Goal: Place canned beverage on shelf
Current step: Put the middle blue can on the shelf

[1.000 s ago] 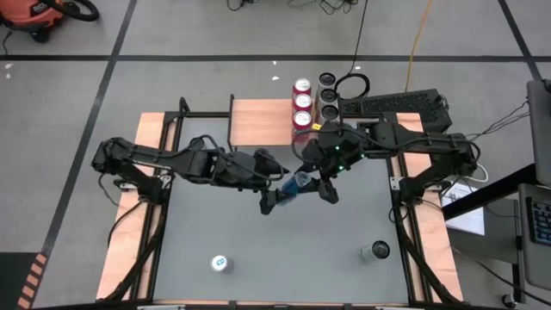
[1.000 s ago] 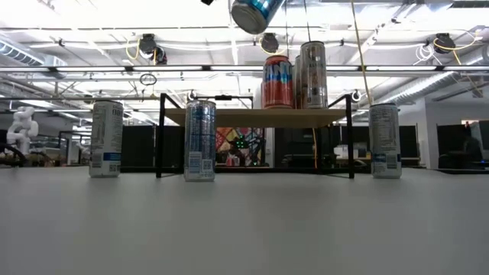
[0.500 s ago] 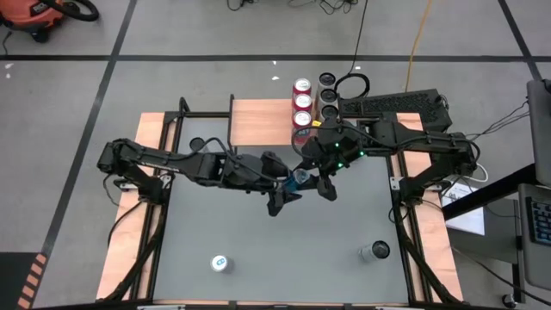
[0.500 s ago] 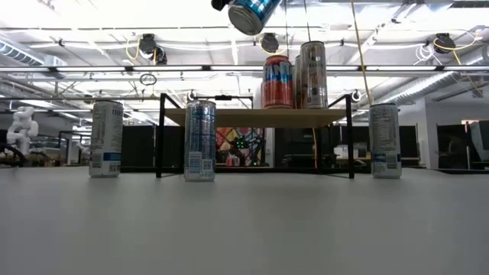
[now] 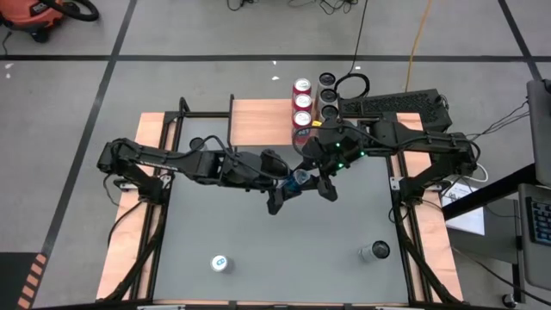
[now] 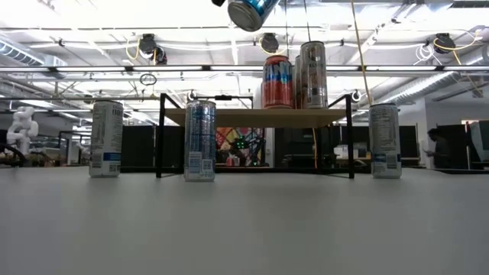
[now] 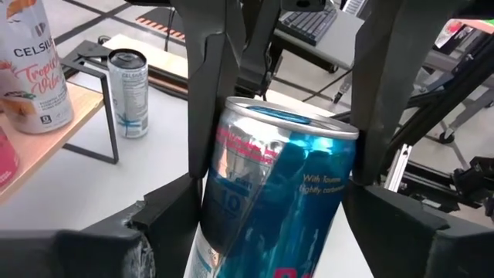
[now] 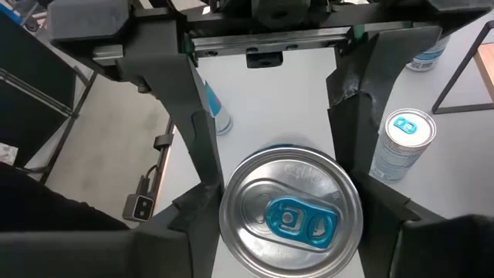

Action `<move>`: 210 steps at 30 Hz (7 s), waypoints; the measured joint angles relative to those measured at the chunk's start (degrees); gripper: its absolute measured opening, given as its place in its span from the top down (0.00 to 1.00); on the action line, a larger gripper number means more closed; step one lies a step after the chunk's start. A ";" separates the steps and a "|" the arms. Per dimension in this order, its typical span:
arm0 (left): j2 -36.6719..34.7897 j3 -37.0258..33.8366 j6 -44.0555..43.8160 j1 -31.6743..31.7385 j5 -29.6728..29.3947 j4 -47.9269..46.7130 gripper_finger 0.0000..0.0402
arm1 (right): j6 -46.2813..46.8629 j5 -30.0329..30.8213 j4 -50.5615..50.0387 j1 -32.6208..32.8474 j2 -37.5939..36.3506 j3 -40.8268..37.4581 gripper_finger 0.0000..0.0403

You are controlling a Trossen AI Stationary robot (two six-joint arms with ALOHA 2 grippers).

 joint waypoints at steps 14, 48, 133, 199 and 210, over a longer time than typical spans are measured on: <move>-0.11 0.73 0.34 -0.07 0.76 -1.94 0.39 | 0.20 -0.32 -0.20 0.00 0.02 -0.02 0.52; -10.60 0.82 9.12 6.76 -0.28 5.03 0.45 | 9.20 11.16 8.17 -1.38 -15.20 -0.02 0.35; 8.93 -15.74 18.10 52.89 43.35 48.50 0.45 | 7.56 37.68 -3.78 -2.14 -18.05 -0.07 0.35; 14.32 -15.81 19.74 51.54 38.90 49.10 0.45 | 5.02 40.24 -3.89 -3.26 -18.05 -0.07 0.35; 14.32 -15.81 19.87 51.91 38.55 48.79 0.34 | 5.02 40.22 -3.91 -3.26 -18.05 -0.07 0.35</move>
